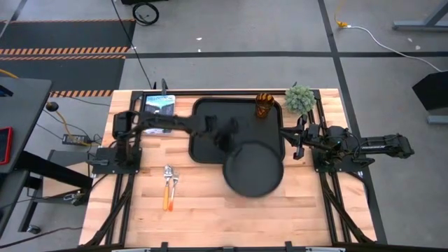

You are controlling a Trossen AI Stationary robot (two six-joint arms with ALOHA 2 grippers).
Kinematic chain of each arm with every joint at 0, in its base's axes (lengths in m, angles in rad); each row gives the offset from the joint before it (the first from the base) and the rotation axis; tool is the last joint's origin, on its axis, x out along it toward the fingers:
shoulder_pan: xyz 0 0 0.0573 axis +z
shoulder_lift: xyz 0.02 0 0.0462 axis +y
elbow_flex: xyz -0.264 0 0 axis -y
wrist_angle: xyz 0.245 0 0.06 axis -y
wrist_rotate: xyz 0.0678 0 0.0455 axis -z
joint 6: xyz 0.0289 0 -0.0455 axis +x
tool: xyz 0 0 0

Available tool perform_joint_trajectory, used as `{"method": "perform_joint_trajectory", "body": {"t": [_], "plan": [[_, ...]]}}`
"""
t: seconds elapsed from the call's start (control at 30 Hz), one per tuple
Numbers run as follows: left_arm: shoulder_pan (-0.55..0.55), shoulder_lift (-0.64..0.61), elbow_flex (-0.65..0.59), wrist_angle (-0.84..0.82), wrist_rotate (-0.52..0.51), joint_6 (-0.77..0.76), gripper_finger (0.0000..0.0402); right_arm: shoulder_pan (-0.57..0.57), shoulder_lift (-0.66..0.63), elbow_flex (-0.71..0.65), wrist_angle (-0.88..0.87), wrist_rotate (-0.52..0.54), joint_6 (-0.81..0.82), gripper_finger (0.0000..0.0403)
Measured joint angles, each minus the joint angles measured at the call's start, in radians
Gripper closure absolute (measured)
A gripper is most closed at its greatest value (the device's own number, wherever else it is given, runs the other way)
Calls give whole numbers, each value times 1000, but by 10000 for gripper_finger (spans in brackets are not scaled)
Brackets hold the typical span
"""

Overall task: Pick and place plate/cup/fork/spoon on tray
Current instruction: Put the black plate to the bottom of the brown cup on the black tray

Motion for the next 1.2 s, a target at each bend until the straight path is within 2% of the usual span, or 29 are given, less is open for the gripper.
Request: {"method": "perform_joint_trajectory", "body": {"t": [0.23,0.5,0.67,0.87,1.2], "plan": [[185,4,0,2,3,20,390,0,0,0,2,0,0,334],[287,4,0,-18,-4,55,390,0,0,0,8,0,0,334],[313,5,0,-62,-45,86,390,0,0,0,9,0,0,334],[330,47,0,-56,-48,87,390,0,0,0,9,0,0,334],[305,102,0,-9,-77,58,388,0,0,0,15,0,0,334]]}}
